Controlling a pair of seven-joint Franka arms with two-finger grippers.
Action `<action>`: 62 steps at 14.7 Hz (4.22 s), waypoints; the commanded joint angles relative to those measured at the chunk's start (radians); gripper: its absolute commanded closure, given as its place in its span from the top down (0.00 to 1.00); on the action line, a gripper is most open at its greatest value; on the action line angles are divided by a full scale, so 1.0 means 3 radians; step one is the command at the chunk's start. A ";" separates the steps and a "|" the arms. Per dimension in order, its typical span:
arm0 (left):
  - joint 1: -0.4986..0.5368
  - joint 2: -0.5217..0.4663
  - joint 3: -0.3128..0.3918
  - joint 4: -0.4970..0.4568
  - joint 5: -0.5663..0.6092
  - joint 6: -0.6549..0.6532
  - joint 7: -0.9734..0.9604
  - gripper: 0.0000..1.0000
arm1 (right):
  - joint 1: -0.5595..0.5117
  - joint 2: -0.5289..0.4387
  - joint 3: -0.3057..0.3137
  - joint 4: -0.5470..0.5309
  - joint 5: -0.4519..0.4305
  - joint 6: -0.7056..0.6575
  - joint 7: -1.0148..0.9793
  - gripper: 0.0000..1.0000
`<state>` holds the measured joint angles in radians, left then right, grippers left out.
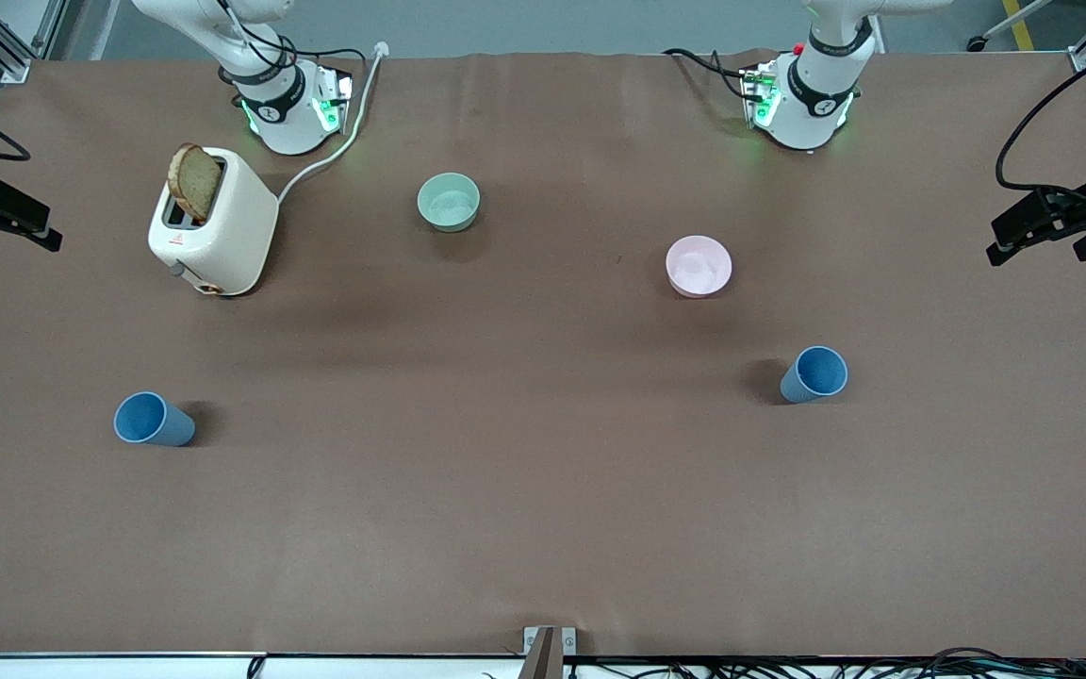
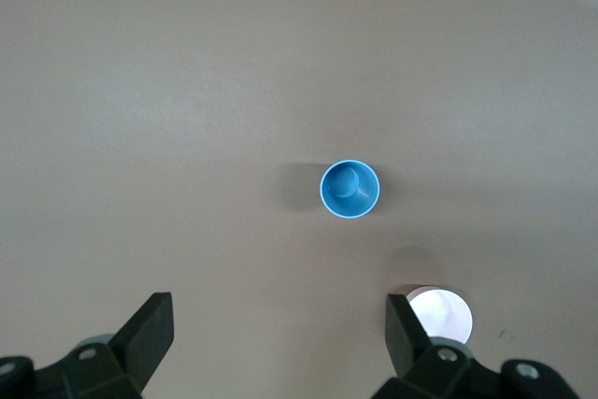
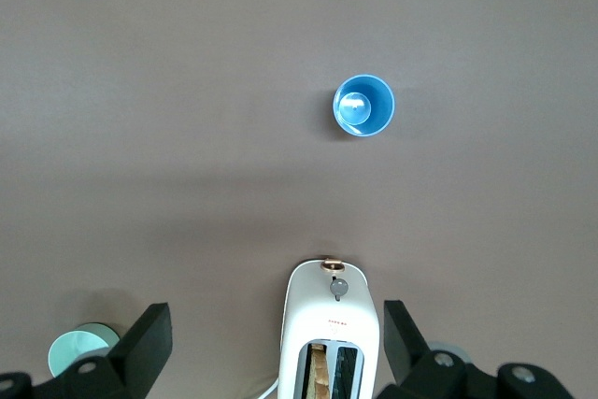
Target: Stack blue cups with both arms
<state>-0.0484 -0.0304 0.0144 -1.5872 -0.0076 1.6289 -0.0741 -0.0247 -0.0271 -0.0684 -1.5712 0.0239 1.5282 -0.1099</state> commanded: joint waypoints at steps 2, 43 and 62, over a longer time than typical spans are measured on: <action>0.0013 -0.0001 -0.0017 0.0019 -0.0036 0.0021 -0.0019 1.00 | 0.0000 -0.0012 0.0003 -0.0024 -0.0034 0.0019 0.0049 1.00; 0.0044 0.1441 -0.0196 -0.0978 -0.0077 0.1621 0.0042 1.00 | -0.0511 0.1742 -0.0007 -0.0617 -0.0003 0.2580 -0.0329 1.00; -0.0033 0.1615 -0.0212 -0.0652 -0.0036 0.1535 0.0048 0.01 | -0.0526 0.1982 -0.0002 -0.0566 0.0299 0.2597 -0.0324 0.00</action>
<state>-0.0548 0.4611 -0.0462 -1.8352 -0.0215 2.1087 -0.0643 -0.1670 0.5658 -0.0817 -1.7486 0.0992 2.3042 -0.2029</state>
